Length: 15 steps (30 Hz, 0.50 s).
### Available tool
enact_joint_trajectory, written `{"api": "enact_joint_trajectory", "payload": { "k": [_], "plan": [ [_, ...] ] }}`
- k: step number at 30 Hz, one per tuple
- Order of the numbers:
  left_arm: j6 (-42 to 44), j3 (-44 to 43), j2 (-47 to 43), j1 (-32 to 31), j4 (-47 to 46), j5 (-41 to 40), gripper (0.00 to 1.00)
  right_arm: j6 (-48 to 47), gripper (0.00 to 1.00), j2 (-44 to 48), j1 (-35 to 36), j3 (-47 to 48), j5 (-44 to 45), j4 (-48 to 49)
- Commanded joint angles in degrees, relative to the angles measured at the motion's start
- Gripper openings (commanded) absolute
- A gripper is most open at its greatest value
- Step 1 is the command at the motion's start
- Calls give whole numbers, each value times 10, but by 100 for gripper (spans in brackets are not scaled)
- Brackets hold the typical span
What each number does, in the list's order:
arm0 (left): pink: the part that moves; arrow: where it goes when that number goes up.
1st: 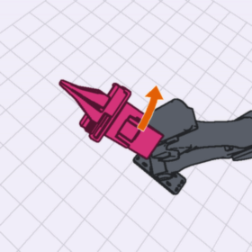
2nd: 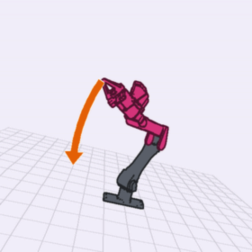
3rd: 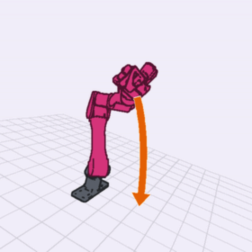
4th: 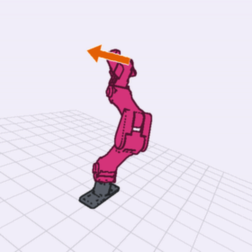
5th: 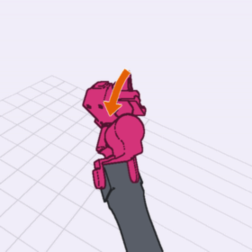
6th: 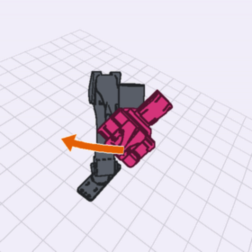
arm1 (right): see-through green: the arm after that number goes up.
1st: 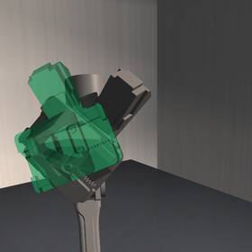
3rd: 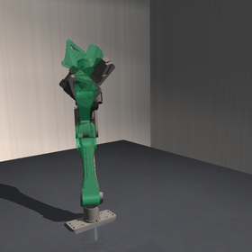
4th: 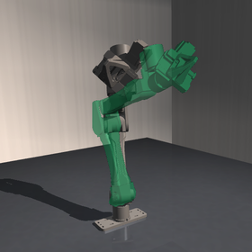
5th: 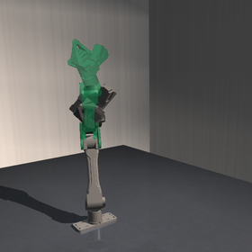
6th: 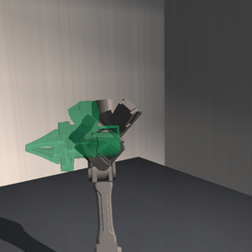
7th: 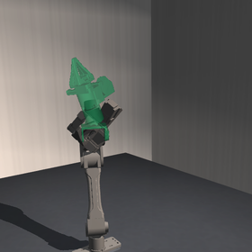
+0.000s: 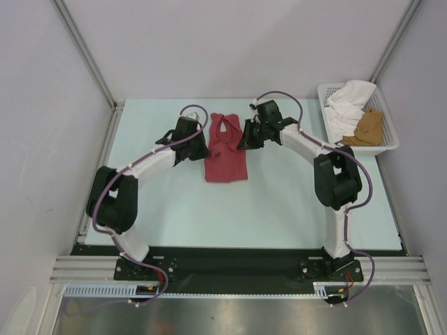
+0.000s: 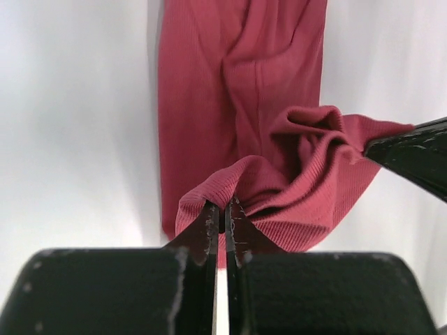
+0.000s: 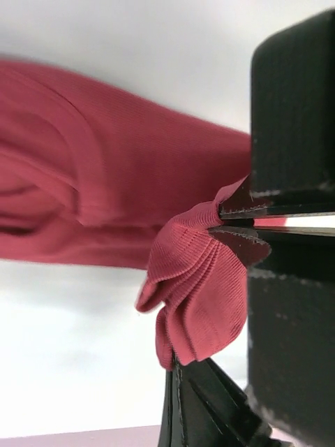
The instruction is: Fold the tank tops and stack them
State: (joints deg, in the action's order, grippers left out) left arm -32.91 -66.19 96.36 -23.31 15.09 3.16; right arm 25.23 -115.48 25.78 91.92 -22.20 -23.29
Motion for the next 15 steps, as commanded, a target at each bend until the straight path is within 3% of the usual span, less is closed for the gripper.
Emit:
{"api": "enact_joint_trajectory", "payload": {
  "k": [1, 8, 15],
  "plan": [
    [24, -71, 47, 7, -1, 2, 0, -13, 0, -44, -16, 57, -12, -35],
    [38, -131, 103, 13, 25, -15, 0, -1, 0, -76, -43, 77, -25, -15],
    [47, -133, 119, 34, 31, -18, 0, -8, 0, -94, -50, 102, -35, -13]
  ]
}}
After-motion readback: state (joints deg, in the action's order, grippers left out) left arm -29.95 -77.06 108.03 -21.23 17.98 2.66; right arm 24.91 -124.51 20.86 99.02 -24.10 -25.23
